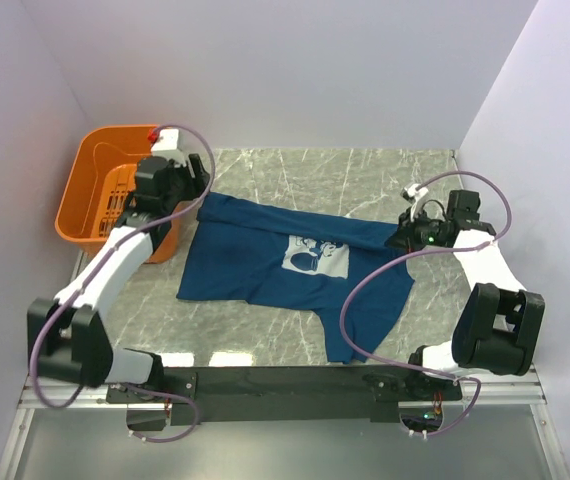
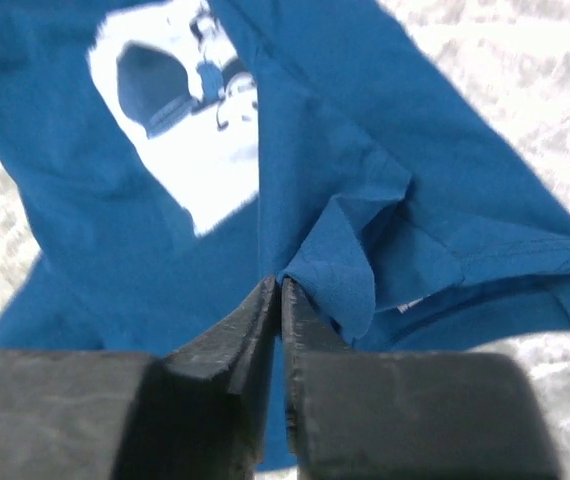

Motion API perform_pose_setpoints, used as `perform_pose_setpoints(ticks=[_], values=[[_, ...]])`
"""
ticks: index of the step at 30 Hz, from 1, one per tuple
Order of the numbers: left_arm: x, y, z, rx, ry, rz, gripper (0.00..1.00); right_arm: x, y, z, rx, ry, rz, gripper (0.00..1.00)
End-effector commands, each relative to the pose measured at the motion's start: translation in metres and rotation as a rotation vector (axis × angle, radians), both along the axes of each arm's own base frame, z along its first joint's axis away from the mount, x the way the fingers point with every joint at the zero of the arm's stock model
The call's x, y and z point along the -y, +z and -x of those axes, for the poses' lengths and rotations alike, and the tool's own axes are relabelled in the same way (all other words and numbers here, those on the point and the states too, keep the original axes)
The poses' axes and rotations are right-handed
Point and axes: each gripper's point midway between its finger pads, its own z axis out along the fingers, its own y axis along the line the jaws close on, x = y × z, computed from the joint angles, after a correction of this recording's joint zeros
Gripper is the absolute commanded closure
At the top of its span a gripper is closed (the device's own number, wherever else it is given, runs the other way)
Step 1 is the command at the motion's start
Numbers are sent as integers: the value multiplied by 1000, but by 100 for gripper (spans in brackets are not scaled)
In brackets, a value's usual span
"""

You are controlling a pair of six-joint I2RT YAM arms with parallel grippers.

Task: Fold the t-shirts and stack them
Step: Fold the tshirt

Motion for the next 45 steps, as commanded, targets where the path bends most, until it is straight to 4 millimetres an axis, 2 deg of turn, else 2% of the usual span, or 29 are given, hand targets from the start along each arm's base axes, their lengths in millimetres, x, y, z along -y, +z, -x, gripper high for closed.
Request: perform_pose_setpoints(ticks=[1,3,4,6,8,9,13,16,19,25,28,33,38,43,45], values=[[-7,25,19,59,42,49,27,5,-12,14,-7,50,100,82],[-12,36,34,82,52,60,23,14,-20,22,-46,34,163,70],[-13,31,36,66,54,56,22,19,-20,22,-46,18,192,67],[-16,37,47,81,64,69,21,33,-18,20,-43,-35,248,61],[-20,46,57,108,74,84,19,40,-6,14,-18,-90,260,55],[-22,41,63,89,80,83,15,44,-5,11,-27,-121,268,54],[-26,39,78,90,95,121,12,40,9,-12,-151,-290,121,51],[-28,32,91,73,107,142,12,33,3,-22,-260,-376,40,48],[-31,25,99,57,120,158,12,35,-13,-27,-339,-435,43,48],[-30,7,117,29,118,193,12,26,-51,-5,-464,-348,133,47],[-30,2,120,19,115,203,12,17,-60,2,-481,-296,166,47],[-28,0,120,12,108,210,12,5,-76,-3,-518,-279,199,48],[-28,1,122,15,108,212,12,4,-86,-12,-557,-296,223,48],[-28,-3,125,10,108,222,12,-3,-91,-12,-565,-274,251,50],[-27,-3,126,9,106,226,12,-4,-91,-12,-562,-270,247,55]])
